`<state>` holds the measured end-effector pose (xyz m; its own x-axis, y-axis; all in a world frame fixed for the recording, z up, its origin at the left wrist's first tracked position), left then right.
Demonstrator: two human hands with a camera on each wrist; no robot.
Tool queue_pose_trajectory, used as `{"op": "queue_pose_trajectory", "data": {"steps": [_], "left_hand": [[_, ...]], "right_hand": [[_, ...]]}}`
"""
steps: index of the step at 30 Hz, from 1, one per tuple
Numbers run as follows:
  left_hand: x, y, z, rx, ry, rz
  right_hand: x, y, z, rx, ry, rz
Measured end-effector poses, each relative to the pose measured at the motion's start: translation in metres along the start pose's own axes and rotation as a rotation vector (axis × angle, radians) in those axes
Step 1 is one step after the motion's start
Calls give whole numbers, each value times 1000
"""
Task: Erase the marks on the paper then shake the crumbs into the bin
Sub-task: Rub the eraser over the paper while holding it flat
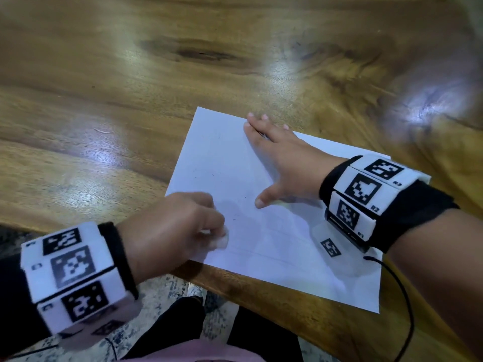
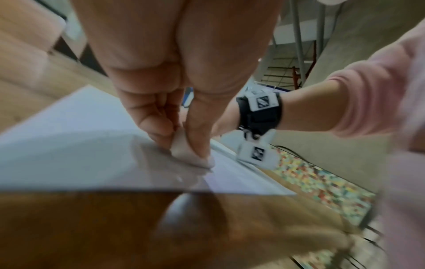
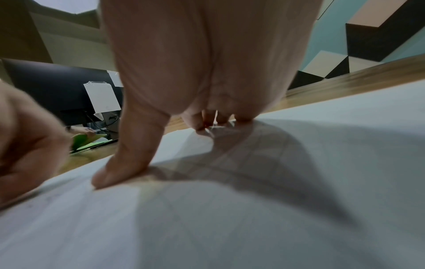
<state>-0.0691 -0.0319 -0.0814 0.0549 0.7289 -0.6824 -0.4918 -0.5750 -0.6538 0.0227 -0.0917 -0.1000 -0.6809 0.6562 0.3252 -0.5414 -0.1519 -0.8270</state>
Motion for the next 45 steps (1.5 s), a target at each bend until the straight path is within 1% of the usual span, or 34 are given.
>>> {"op": "queue_pose_trajectory", "data": {"steps": [1,2,3,4,6,7,8,9,10,13,14,15,16,18,20,21,22,25,26,28,30,31,33,34,37,38,39,40,42,43,45], "left_hand": [[-1,11,4,67,-13,14],[-1,15,3,105,-19,18],[-4,13,-3,93,-6,18],[-7,4,-12,38,19,3],[-13,-23,-34,-125,60,-58],[-15,-31,-43,-176,61,-87],[-14,-32,-48,-193,59,-101],[-16,-27,-47,-180,70,-96],[-19,-17,-41,-135,80,-77],[-21,24,-12,108,53,-31],[-18,30,-8,158,34,-19],[-17,29,-9,165,21,-12],[-17,21,-15,136,14,-14],[-18,-2,-31,-9,32,-58],[-17,-12,-36,-91,29,-82],[-17,-9,-32,-88,22,-78],[-18,-2,-25,-57,29,-70],[-17,30,2,145,3,-45],[-15,31,2,156,-2,-29],[-13,14,-11,75,-9,-30],[-14,-12,-31,-72,10,-64],[-14,-18,-37,-115,12,-79],[-13,-17,-35,-135,19,-89],[-14,-12,-27,-109,28,-68],[-11,17,0,69,-10,-11],[-9,22,2,106,-21,-2],[-8,19,-2,107,-21,-3],[-9,12,-9,73,-10,-11],[-13,-11,-29,-66,18,-49],[-12,-20,-36,-126,9,-64],[-9,-22,-38,-173,-14,-68]], "right_hand": [[0,0,0,-1,-1,3],[0,0,0,-3,0,6],[0,0,0,-3,1,9],[0,0,0,-2,2,12],[0,0,1,1,4,11],[0,0,1,1,5,5],[0,0,0,1,6,0],[0,0,0,1,4,-1],[0,0,-1,-1,1,1],[-1,0,-1,-7,0,1],[-1,0,0,-7,1,-2],[-1,0,0,-7,1,-4],[0,0,0,-7,1,-4],[0,-1,1,-4,0,-2],[1,-1,1,-3,1,-4],[1,-1,1,-3,0,-2],[1,-1,1,-6,-1,2],[0,-1,1,-15,0,10],[1,0,1,-15,-1,9],[1,-1,1,-13,-1,9],[1,0,0,-9,1,12],[1,0,1,-6,3,12],[1,0,0,-4,2,15],[1,0,0,-5,1,16],[0,0,0,-10,-1,19],[1,0,0,-10,-2,16],[1,-1,1,-12,-2,15],[1,-1,1,-14,-2,15],[1,-1,0,-14,-1,17],[1,0,0,-12,0,14],[1,0,0,-12,0,9]]}}
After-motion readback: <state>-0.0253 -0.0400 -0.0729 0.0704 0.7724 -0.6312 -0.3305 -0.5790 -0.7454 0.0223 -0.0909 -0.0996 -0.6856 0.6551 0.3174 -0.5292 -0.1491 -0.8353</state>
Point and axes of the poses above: each hand's wrist, its own z-axis away from the middle knuckle, its own y-axis out of the palm, x = y × z, the point moved 10 cm from there along -z, towards the middle knuckle, and after that the axes turned 5 degrees about z, right-handed, at the moved point
